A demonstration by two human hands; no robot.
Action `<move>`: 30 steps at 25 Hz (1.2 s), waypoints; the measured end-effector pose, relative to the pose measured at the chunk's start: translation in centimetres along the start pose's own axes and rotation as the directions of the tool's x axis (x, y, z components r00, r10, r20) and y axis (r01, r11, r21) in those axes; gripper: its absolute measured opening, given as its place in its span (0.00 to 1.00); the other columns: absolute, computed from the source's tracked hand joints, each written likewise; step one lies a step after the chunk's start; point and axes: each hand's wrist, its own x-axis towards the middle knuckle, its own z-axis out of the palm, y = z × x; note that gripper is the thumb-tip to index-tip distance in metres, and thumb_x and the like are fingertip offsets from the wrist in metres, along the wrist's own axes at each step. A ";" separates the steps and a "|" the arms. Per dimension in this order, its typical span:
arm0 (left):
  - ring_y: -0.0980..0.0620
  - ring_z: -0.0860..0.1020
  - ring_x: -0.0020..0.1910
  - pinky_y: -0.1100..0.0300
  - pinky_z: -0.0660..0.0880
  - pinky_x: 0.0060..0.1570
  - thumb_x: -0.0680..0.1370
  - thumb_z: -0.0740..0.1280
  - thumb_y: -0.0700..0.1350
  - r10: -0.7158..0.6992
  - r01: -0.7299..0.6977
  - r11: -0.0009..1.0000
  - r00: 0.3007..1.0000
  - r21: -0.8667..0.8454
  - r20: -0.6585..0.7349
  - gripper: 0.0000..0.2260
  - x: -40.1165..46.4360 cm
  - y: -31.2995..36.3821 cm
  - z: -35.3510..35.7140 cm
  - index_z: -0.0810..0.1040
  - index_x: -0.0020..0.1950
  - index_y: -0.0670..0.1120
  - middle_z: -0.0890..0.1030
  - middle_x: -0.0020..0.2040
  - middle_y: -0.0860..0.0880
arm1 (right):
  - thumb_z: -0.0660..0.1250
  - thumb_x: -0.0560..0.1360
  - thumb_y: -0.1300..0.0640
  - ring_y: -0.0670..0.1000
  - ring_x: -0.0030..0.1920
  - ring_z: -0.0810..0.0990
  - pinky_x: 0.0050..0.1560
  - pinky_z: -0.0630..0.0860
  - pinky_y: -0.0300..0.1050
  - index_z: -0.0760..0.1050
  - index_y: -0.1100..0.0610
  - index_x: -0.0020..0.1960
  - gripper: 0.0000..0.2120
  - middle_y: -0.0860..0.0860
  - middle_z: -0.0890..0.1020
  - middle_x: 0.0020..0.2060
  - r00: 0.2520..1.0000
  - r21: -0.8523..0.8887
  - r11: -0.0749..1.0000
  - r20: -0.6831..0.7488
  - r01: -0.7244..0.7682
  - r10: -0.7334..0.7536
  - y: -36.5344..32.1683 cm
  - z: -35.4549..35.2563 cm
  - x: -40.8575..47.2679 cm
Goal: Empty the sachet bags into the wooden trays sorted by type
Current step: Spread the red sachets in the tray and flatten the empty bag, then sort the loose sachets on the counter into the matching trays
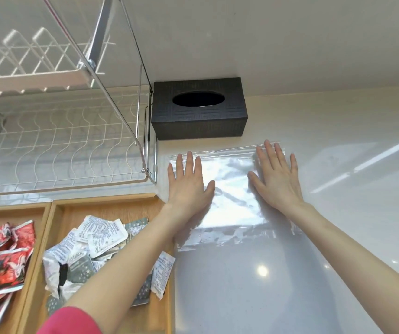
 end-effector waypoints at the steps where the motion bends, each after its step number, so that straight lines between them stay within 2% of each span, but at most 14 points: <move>1: 0.41 0.40 0.74 0.45 0.38 0.71 0.78 0.50 0.54 0.006 -0.006 0.999 1.000 -0.042 -0.018 0.28 -0.1 0.1 -0.4 0.45 0.74 0.44 0.43 0.76 0.43 | 0.52 0.78 0.47 0.51 0.75 0.43 0.72 0.37 0.54 0.47 0.52 0.74 0.28 0.51 0.48 0.76 0.999 0.005 1.000 -0.032 0.022 -0.022 -0.5 -0.5 -0.3; 4: 0.43 0.41 0.75 0.46 0.40 0.71 0.78 0.51 0.52 0.027 -0.039 0.991 0.996 -0.126 -0.089 0.27 -1.5 0.0 -1.7 0.47 0.74 0.46 0.46 0.77 0.44 | 0.55 0.77 0.50 0.51 0.76 0.45 0.71 0.37 0.52 0.50 0.53 0.74 0.28 0.51 0.51 0.76 0.993 0.076 0.994 -0.094 0.076 -0.069 -2.6 -1.9 -1.6; 10: 0.45 0.46 0.75 0.47 0.43 0.71 0.78 0.53 0.51 0.089 -0.114 0.986 0.977 -0.125 -0.194 0.25 -8.1 -1.6 -4.1 0.53 0.73 0.47 0.52 0.76 0.43 | 0.56 0.77 0.49 0.50 0.75 0.43 0.72 0.36 0.50 0.50 0.52 0.74 0.29 0.50 0.50 0.76 0.988 0.129 0.983 -0.099 0.131 -0.118 -7.2 -3.7 -7.3; 17: 0.46 0.49 0.75 0.48 0.45 0.72 0.78 0.55 0.49 0.047 -0.093 0.982 0.963 -0.165 -0.264 0.22 -18.1 -6.2 -4.7 0.58 0.72 0.47 0.56 0.75 0.45 | 0.58 0.76 0.50 0.48 0.75 0.44 0.72 0.38 0.48 0.51 0.50 0.74 0.29 0.49 0.52 0.76 0.975 0.218 0.954 -0.124 0.208 -0.184 -12.7 -4.2 -15.5; 21: 0.46 0.52 0.75 0.48 0.50 0.72 0.77 0.57 0.48 -0.008 -0.056 0.977 0.954 -0.206 -0.299 0.23 -23.3 -10.0 -4.1 0.60 0.71 0.47 0.59 0.75 0.44 | 0.58 0.76 0.50 0.47 0.75 0.45 0.72 0.38 0.45 0.52 0.50 0.73 0.28 0.48 0.53 0.75 0.958 0.265 0.922 -0.113 0.283 -0.262 -16.8 -3.1 -19.6; 23: 0.45 0.56 0.74 0.48 0.53 0.71 0.77 0.59 0.48 -0.032 -0.051 0.970 0.943 -0.239 -0.332 0.22 -25.6 -11.7 -3.8 0.62 0.70 0.46 0.62 0.73 0.43 | 0.60 0.76 0.52 0.48 0.75 0.48 0.72 0.42 0.45 0.55 0.50 0.73 0.28 0.48 0.56 0.75 0.942 0.284 0.898 -0.112 0.336 -0.317 -19.0 -2.3 -21.3; 26: 0.45 0.65 0.69 0.50 0.60 0.68 0.76 0.62 0.45 -0.083 -0.042 0.956 0.910 -0.289 -0.407 0.20 -28.9 -14.2 -3.3 0.67 0.67 0.45 0.70 0.68 0.43 | 0.64 0.73 0.57 0.51 0.73 0.59 0.72 0.55 0.47 0.64 0.56 0.69 0.25 0.53 0.65 0.71 0.894 0.338 0.829 -0.134 0.446 -0.427 -22.2 -1.5 -23.7; 30: 0.47 0.76 0.56 0.57 0.70 0.52 0.73 0.65 0.40 -0.139 -0.075 0.914 0.866 -0.399 -0.481 0.13 -32.6 -17.0 -1.7 0.75 0.58 0.44 0.79 0.56 0.46 | 0.65 0.72 0.61 0.53 0.64 0.73 0.65 0.66 0.40 0.72 0.60 0.63 0.19 0.55 0.76 0.62 0.839 0.455 0.715 -0.166 0.532 -0.518 -26.1 1.0 -26.9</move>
